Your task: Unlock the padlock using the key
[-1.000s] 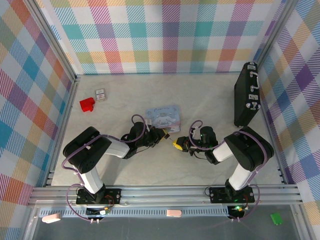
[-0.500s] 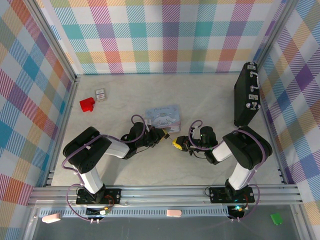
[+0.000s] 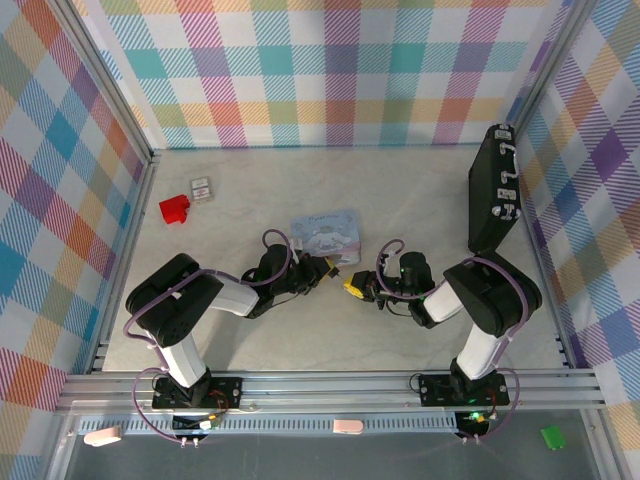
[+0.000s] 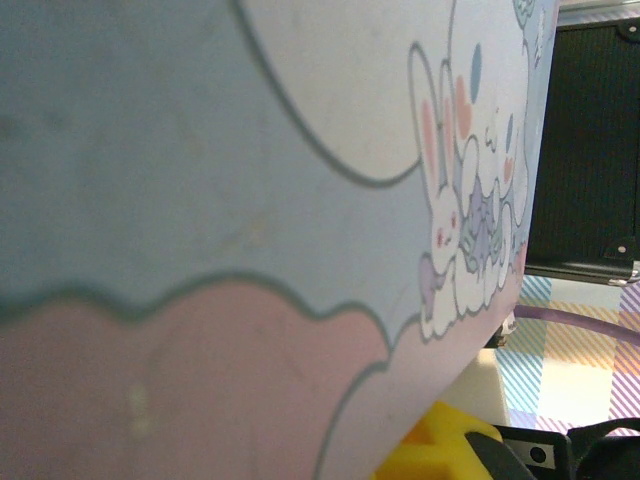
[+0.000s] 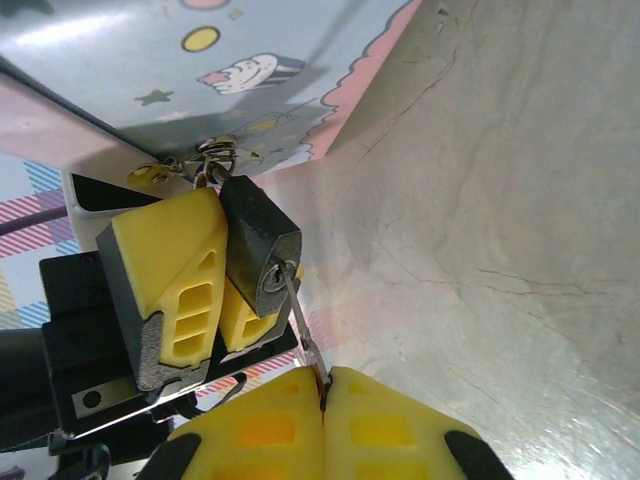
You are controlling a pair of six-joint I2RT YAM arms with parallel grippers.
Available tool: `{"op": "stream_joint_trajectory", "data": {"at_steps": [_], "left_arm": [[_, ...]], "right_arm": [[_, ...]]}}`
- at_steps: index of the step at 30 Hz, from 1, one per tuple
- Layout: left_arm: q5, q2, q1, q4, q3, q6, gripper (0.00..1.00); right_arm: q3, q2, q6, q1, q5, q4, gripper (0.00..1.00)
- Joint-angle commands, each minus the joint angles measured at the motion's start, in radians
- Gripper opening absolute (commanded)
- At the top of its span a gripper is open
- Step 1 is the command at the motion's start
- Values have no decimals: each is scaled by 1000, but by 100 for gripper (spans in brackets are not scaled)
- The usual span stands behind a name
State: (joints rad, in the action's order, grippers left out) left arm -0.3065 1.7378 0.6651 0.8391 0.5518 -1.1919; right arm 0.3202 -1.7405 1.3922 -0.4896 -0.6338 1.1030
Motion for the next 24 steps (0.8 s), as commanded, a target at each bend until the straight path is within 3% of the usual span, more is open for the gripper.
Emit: {"op": "stream_joint_trajectory", "data": {"at_steps": [1, 24], "left_arm": [[-11, -4, -19, -41, -26, -61, 0], [-40, -44, -18, 6, -40, -132, 0]], "right_arm": [[15, -17, 11, 6, -18, 54, 0], [29, -111, 52, 9, -28, 186, 0]]}}
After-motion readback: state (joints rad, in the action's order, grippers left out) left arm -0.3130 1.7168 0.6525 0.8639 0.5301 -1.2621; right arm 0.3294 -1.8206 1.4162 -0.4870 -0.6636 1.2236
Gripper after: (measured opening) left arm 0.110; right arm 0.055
